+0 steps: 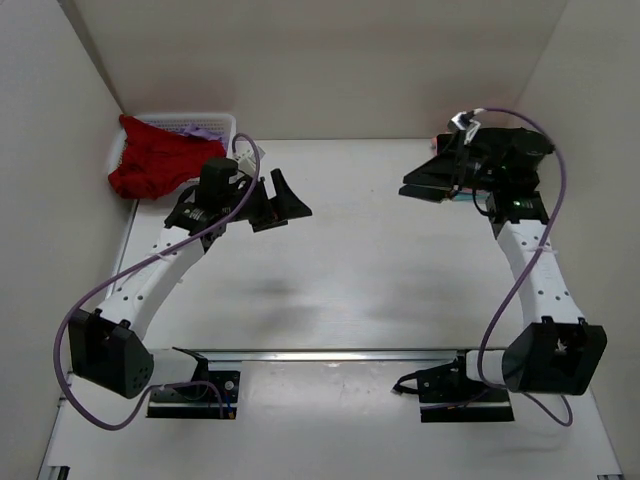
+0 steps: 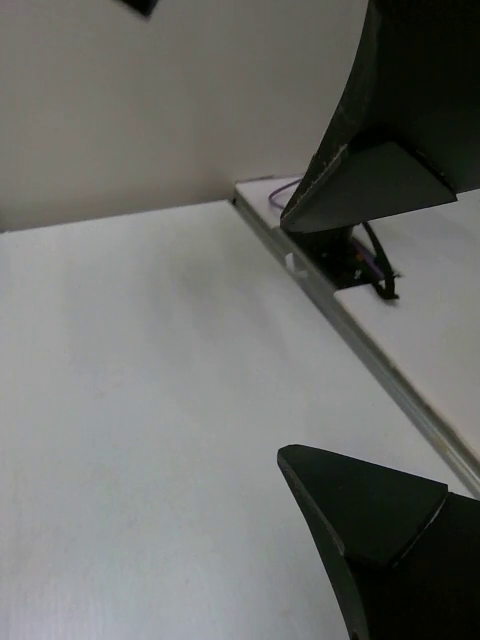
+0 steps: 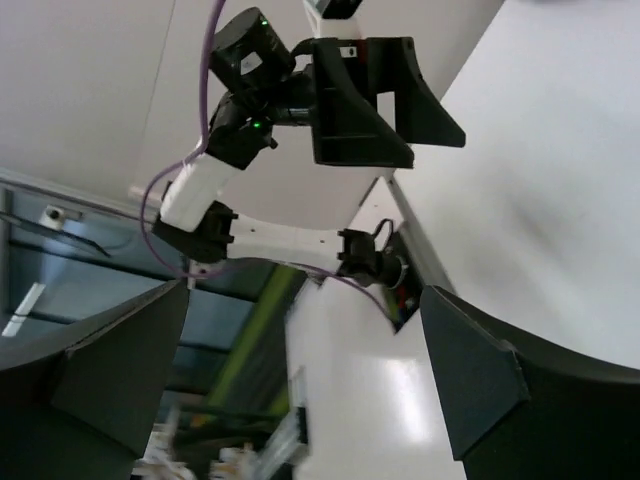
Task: Fold and stack the t-shirts
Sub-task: Grab crumpled tshirt from bin with the left arm
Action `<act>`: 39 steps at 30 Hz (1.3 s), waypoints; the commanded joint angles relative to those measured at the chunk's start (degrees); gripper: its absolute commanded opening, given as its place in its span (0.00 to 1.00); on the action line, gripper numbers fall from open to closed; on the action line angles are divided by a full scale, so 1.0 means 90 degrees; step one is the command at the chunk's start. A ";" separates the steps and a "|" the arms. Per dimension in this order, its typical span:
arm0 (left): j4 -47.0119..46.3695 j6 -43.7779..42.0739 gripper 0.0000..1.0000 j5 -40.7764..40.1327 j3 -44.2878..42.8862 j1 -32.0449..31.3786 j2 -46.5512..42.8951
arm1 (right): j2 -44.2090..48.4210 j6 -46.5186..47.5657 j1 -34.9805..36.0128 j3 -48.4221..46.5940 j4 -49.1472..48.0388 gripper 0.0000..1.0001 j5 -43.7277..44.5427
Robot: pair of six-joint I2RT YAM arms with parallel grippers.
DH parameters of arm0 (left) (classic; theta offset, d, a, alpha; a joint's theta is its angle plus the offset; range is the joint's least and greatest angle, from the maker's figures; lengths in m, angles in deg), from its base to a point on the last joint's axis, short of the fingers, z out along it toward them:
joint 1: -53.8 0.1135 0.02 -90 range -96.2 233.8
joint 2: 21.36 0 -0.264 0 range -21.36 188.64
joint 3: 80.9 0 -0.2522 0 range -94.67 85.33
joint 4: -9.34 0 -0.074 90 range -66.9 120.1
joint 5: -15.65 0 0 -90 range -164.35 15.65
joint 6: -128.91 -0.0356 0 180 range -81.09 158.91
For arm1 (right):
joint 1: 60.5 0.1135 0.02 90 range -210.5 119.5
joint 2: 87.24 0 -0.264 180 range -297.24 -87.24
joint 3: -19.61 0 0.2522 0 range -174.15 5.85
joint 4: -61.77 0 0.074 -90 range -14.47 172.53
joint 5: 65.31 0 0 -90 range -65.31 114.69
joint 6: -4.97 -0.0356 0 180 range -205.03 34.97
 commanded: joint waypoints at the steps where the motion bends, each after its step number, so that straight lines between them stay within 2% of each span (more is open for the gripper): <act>1: 0.0268 -0.0630 0.99 -0.1096 -0.0595 0.0040 -0.0041 | 0.0581 0.0224 -0.0594 0.0047 -0.0577 0.99 -0.0549; 2: 0.0347 -0.0787 0.99 -0.1196 -0.0810 0.0127 -0.0040 | 0.0766 -0.0189 -0.0934 0.0216 -0.1914 0.99 -0.0725; 5: 0.0611 -0.1597 0.98 -0.2462 -0.1464 0.0362 0.0096 | 0.0719 0.0099 -0.1201 0.0101 -0.1392 1.00 -0.0601; 6: 0.0515 -0.1879 0.98 -0.2698 -0.1640 0.0391 0.0145 | 0.0748 0.0468 -0.1414 0.0062 -0.0858 0.99 -0.0532; 8: 0.0077 -0.2397 0.98 -0.3556 -0.1759 0.0392 0.0116 | 0.0855 0.0609 -0.2000 0.0139 -0.0755 0.99 -0.0415; 11: -0.0645 -0.2867 0.99 -0.4485 -0.1643 0.0372 0.0116 | 0.1031 -0.0667 -0.2840 0.0354 -0.2545 0.99 -0.0619; 12: -0.0754 -0.2927 0.99 -0.4584 -0.1661 0.0459 0.0145 | 0.1061 -0.0720 -0.3055 0.0383 -0.2687 1.00 -0.0581; 16: -0.0591 -0.3258 0.99 -0.4818 -0.2343 0.0831 0.0914 | 0.1285 -0.0418 -0.3738 0.0393 -0.1784 0.99 -0.0551; 18: -0.0521 -0.3580 0.99 -0.5189 -0.2627 0.0783 0.1277 | 0.1373 -0.0252 -0.4022 0.0539 -0.1557 0.99 -0.0454; 19: -0.0531 -0.3843 0.99 -0.5577 -0.2841 0.0715 0.1510 | 0.1470 -0.0048 -0.4217 0.0550 -0.1111 0.99 -0.0444; 21: -0.0521 -0.4215 0.99 -0.6213 -0.3077 0.0568 0.1844 | 0.1578 0.0742 -0.4530 0.0268 0.0119 0.99 -0.0132; 23: -0.0560 -0.4674 0.98 -0.6594 -0.3311 0.0412 0.2224 | 0.1695 0.2047 -0.4804 -0.0170 0.1931 0.99 0.0229; 24: -0.0599 -0.4724 0.99 -0.6703 -0.3399 0.0411 0.2400 | 0.1696 0.2662 -0.4853 -0.0453 0.2346 0.99 0.0510; 25: -0.0532 -0.4772 0.99 -0.6627 -0.3526 0.0392 0.2459 | 0.1647 0.2987 -0.4863 -0.0630 0.3259 0.99 0.0977; 27: -0.0385 -0.4433 0.98 -0.6247 -0.3673 0.0460 0.2664 | 0.1618 0.4254 -0.4824 -0.1497 0.4626 0.99 0.1806; 29: -0.0452 -0.4149 0.99 -0.5983 -0.3576 0.0519 0.2752 | 0.1442 0.4852 -0.4582 -0.2337 0.5822 1.00 0.3123; 30: -0.0530 -0.4148 0.98 -0.5953 -0.3537 0.0509 0.2763 | 0.1442 0.5107 -0.4435 -0.2515 0.6039 1.00 0.3556; 34: -0.0327 -0.4159 0.99 -0.6002 -0.3653 0.0499 0.3103 | 0.0898 0.5850 -0.2485 -0.3850 0.7238 0.99 0.6841; 35: -0.0297 -0.4109 0.98 -0.5953 -0.3721 0.0518 0.3143 | 0.0547 0.5910 -0.1698 -0.4048 0.7736 0.99 0.7760; 37: -0.0014 -0.3934 0.99 -0.5787 -0.3916 0.0713 0.3357 | 0.0095 0.6320 -0.0853 -0.4566 0.8382 0.99 0.8333; 39: 0.0133 -0.3894 0.99 -0.5728 -0.4121 0.0869 0.3485 | -0.0023 0.6457 -0.0810 -0.4392 0.8337 0.99 0.7705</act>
